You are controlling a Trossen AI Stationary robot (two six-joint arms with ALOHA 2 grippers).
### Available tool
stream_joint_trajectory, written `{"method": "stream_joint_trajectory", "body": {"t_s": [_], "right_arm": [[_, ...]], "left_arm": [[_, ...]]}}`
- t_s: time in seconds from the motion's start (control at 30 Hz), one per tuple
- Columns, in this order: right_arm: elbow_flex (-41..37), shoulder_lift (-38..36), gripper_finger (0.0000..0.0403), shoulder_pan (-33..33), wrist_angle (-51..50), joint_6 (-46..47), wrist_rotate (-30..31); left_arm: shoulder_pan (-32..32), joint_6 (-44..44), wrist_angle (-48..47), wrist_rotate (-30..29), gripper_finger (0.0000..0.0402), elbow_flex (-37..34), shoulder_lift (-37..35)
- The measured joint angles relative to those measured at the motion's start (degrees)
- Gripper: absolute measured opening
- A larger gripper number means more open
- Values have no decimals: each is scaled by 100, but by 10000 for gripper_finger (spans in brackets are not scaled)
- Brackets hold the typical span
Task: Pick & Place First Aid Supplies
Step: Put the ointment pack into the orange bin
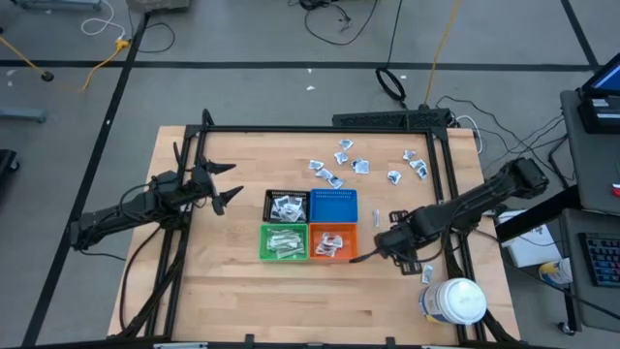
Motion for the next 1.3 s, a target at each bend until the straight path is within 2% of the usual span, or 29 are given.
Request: {"method": "stream_joint_trajectory", "body": {"t_s": [0.43,0.63,1.17,1.3], "right_arm": [[-459,-224,160,150,97,42,-49],[-608,37,160,208,428,67,-473],[-969,825,159,407,1152,23,-458],[-994,820,138,443,1294,41,-422]], "left_arm": [[1,0,1,0,365,0,0],[1,0,0,-1,365,0,1],[1,0,1,0,365,0,2],[-1,0,1,-1,365,0,2]]}}
